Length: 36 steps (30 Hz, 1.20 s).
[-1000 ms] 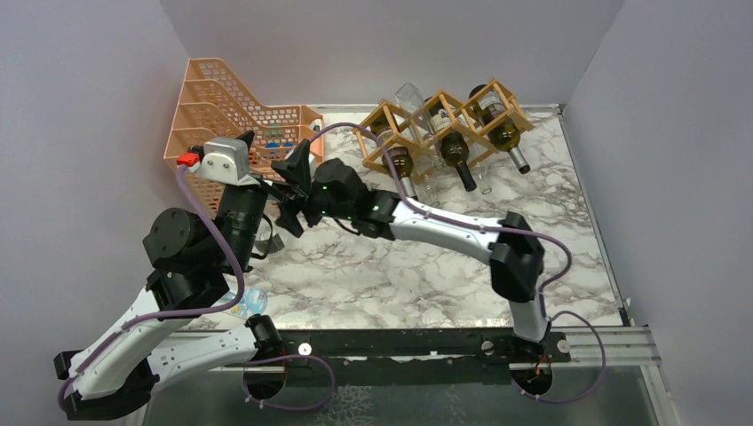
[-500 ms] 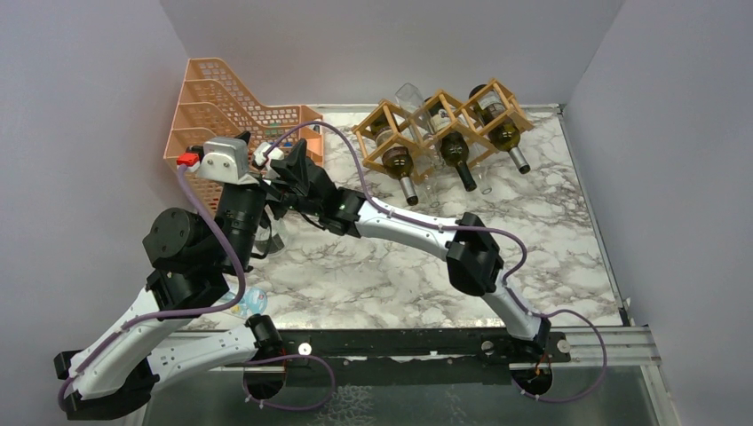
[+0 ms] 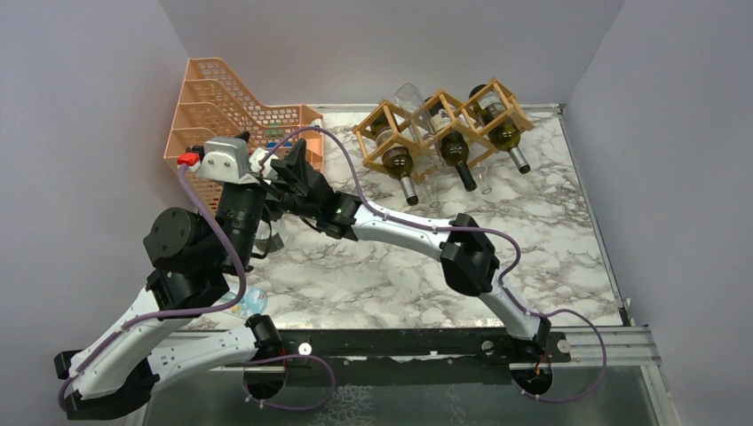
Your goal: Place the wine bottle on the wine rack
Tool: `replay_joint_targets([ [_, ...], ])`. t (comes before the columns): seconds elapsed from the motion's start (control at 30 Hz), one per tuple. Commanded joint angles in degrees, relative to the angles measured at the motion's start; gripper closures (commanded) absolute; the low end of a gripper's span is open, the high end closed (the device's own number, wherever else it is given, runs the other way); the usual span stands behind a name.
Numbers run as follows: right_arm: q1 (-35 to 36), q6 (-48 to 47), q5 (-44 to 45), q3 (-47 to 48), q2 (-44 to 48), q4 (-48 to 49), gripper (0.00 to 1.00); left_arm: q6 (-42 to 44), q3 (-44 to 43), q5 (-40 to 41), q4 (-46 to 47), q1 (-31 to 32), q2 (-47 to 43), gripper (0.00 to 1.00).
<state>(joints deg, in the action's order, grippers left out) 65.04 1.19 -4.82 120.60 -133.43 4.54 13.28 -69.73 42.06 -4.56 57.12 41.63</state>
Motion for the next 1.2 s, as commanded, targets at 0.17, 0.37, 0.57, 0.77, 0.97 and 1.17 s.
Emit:
replay_joint_targets([
  [0.17, 0.50, -4.98, 8.92, -24.66, 16.47, 14.65, 0.86, 1.31, -0.72, 2.24, 0.32, 0.09, 0.35, 0.01],
  [0.37, 0.47, -6.39, 11.52, -41.06, 26.74, 19.84, 0.91, 1.00, 0.52, 3.08, 0.55, 0.09, 1.71, 0.01],
  [0.57, 0.53, -4.16, 15.34, -56.33, 37.63, 22.45, 0.96, -0.71, 2.26, 4.90, -1.21, 0.10, 4.09, 0.01],
  [0.77, 0.53, -0.77, 17.81, -69.87, 47.95, 22.23, 0.98, -4.97, 1.67, 8.89, -7.83, 0.03, 11.46, 0.01],
  [0.97, 0.47, 3.38, 19.27, -81.49, 55.93, 21.40, 0.99, -11.40, 2.71, 3.12, -11.62, -3.46, 16.78, 0.01],
  [1.17, 0.53, 7.58, 19.33, -89.58, 62.04, 20.08, 0.99, -23.81, 5.62, -18.68, -17.23, -17.43, 20.35, 0.01],
])
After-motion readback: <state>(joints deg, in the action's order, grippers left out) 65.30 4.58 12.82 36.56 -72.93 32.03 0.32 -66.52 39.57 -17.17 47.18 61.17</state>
